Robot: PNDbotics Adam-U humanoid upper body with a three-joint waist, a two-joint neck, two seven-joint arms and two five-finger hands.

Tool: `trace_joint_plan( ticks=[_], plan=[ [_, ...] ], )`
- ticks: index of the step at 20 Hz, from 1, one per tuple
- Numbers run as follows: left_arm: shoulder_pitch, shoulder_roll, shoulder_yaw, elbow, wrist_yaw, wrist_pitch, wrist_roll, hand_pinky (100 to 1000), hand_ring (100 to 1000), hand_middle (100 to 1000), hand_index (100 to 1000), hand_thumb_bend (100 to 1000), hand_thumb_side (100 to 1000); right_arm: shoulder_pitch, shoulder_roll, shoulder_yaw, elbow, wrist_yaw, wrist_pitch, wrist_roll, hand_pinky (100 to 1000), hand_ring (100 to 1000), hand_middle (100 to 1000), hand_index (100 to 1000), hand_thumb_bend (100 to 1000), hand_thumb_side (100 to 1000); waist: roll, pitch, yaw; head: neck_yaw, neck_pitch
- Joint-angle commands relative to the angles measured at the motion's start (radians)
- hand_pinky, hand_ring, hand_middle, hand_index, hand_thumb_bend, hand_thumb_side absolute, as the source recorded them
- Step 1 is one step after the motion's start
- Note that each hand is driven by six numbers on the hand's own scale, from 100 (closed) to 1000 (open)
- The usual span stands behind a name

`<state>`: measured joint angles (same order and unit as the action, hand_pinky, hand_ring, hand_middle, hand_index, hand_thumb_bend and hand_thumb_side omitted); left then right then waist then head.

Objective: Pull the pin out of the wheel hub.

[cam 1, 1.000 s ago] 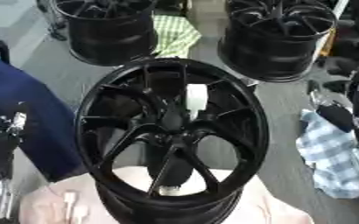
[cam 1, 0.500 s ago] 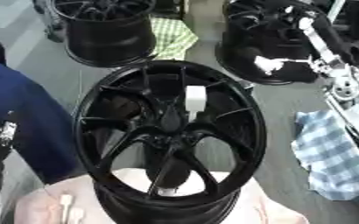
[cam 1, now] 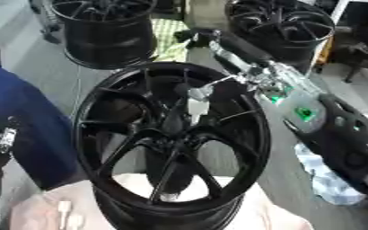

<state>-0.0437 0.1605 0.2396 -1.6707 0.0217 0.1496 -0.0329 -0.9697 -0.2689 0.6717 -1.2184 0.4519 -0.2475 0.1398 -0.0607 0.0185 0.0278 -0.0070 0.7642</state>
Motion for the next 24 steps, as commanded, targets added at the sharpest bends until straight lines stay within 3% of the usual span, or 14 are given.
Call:
trace_joint_plan(
  ticks=[1,2,5,7,8,11,15,20,24],
  plan=[
    [-0.006,0.024,0.012,-0.017,0.000,-0.001,0.007,719,665,657,809,343,606,-0.086,0.033,0.047,0.076,-0.031,-0.002,0.059,827,834,847,949,447,484,0.004,-0.009,-0.005,0.011,0.006],
    [-0.008,0.024,0.015,-0.018,0.000,-0.001,0.009,719,665,657,809,344,606,-0.140,0.043,0.031,0.102,-0.060,0.007,0.135,827,834,846,948,447,486,0.004,-0.006,-0.009,0.016,0.005],
    [-0.008,0.023,0.020,-0.019,0.001,0.000,0.015,719,665,657,809,344,606,-0.220,0.042,-0.096,0.098,-0.162,0.079,0.499,828,834,846,948,449,487,0.005,-0.004,-0.018,0.026,0.005],
    [-0.007,0.023,0.021,-0.019,0.001,0.000,0.016,719,665,657,809,346,607,-0.238,0.023,-0.160,0.065,-0.192,0.132,0.652,830,836,847,949,420,475,0.004,-0.004,-0.021,0.028,0.004],
    [-0.007,0.023,0.022,-0.019,0.001,0.000,0.017,719,665,657,809,343,606,-0.242,0.011,-0.178,0.050,-0.198,0.154,0.696,831,837,847,950,452,487,0.003,-0.005,-0.023,0.029,0.005],
    [-0.006,0.025,0.023,-0.019,0.000,0.001,0.018,719,666,657,809,344,606,-0.242,-0.021,-0.201,0.022,-0.205,0.194,0.751,832,838,848,950,452,484,0.001,-0.006,-0.028,0.030,0.005],
    [-0.005,0.028,0.025,-0.018,-0.001,0.001,0.020,719,666,657,809,343,607,-0.227,-0.058,-0.193,0.014,-0.193,0.215,0.766,838,847,852,955,443,463,-0.002,-0.008,-0.034,0.033,0.006],
    [-0.005,0.029,0.024,-0.017,-0.002,0.001,0.019,719,667,657,810,343,607,-0.203,-0.068,-0.165,0.045,-0.070,0.199,0.767,857,881,879,963,439,438,0.000,-0.008,-0.036,0.033,0.005],
    [-0.006,0.028,0.024,-0.017,-0.002,0.000,0.018,719,668,658,810,342,608,-0.185,-0.045,-0.175,0.112,0.034,0.159,0.767,856,878,878,955,433,426,0.003,-0.008,-0.036,0.032,0.003]
  ],
)
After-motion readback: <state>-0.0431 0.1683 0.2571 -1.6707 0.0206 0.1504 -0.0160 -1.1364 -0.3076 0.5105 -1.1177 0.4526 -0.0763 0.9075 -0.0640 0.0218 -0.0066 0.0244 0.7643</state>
